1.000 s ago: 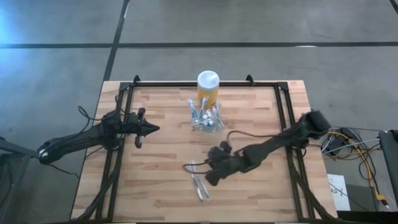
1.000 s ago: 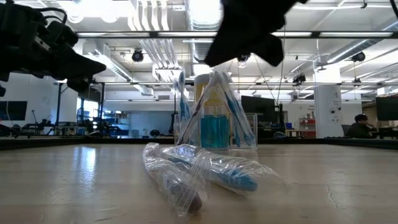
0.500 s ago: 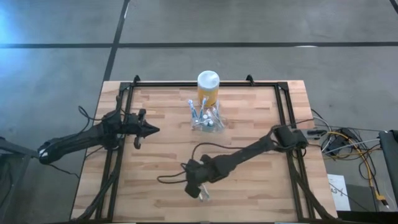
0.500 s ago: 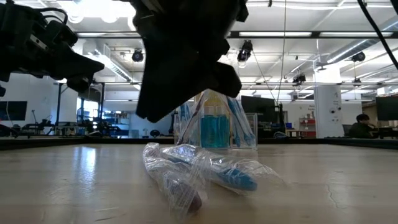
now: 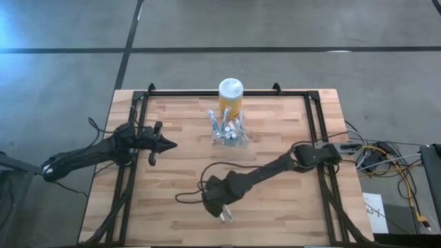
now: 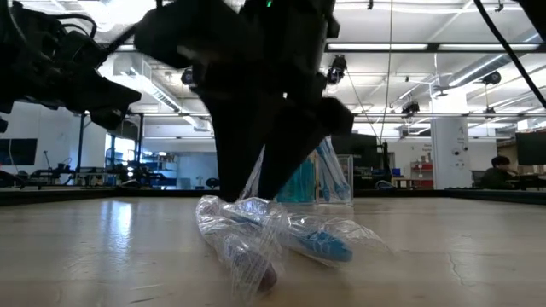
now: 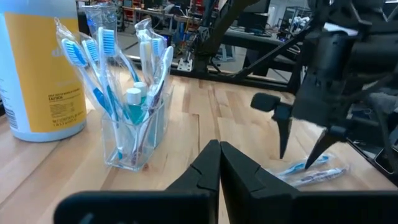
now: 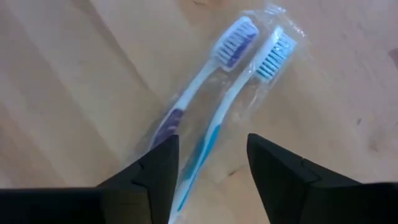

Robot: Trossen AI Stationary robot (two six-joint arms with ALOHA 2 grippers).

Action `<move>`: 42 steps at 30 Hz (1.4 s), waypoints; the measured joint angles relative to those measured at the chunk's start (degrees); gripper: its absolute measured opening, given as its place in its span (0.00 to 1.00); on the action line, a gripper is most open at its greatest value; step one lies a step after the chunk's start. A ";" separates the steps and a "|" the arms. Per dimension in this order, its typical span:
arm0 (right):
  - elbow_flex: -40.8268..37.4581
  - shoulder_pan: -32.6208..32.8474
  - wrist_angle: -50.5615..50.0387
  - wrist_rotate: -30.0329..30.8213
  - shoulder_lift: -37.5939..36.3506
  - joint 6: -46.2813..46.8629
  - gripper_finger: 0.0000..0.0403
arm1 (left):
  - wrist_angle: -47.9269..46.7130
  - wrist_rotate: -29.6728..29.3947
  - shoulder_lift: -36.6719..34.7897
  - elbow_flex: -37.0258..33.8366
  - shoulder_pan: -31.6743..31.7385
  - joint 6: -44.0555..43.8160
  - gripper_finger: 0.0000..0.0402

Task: Pick & Place toothbrushing station
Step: Put the blue toothbrush into the transparent organizer

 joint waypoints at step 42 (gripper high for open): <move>-7.45 8.15 4.34 26.03 -28.53 -48.94 0.03 | 0.83 0.19 0.04 -0.11 -0.02 1.92 0.03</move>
